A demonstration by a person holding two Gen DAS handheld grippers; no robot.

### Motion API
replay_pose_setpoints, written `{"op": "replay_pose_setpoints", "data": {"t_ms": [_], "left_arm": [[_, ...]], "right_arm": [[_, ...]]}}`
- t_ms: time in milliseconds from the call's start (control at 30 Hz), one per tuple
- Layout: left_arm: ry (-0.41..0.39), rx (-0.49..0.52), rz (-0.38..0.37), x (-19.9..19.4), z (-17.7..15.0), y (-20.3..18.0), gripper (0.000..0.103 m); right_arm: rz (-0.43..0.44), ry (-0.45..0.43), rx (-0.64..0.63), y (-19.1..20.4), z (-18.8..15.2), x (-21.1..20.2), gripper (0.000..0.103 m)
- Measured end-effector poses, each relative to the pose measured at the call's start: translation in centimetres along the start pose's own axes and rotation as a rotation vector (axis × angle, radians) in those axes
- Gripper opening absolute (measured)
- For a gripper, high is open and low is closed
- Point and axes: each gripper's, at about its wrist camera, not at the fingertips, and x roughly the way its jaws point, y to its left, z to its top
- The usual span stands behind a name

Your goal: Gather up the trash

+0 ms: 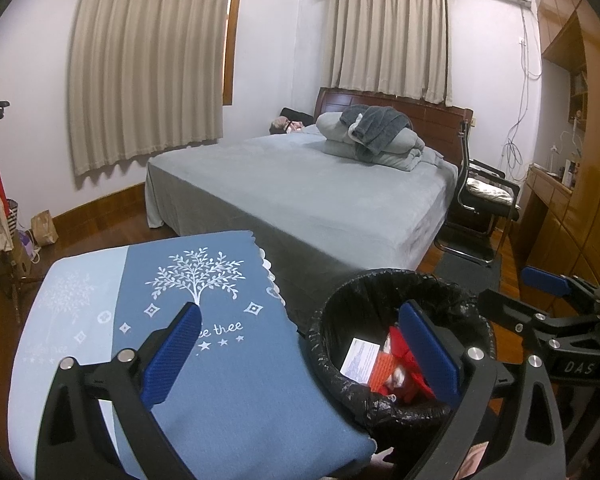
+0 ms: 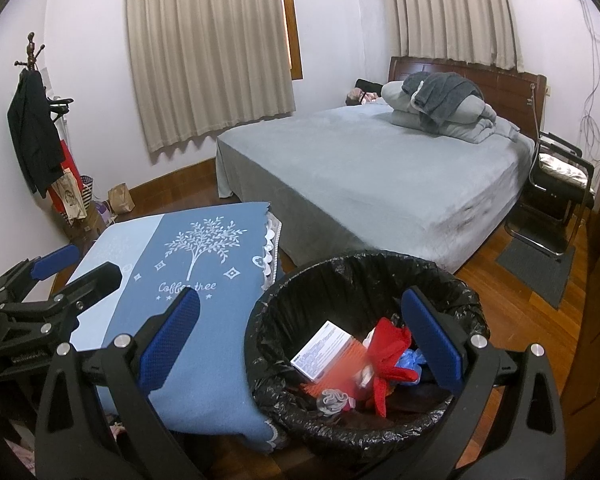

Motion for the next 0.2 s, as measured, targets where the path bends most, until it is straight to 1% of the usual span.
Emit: {"op": "replay_pose_setpoints", "data": {"t_ms": [200], "left_arm": [[0.000, 0.002, 0.000, -0.12, -0.03, 0.02, 0.097]], "right_arm": [[0.001, 0.002, 0.000, 0.07, -0.01, 0.04, 0.098]]}}
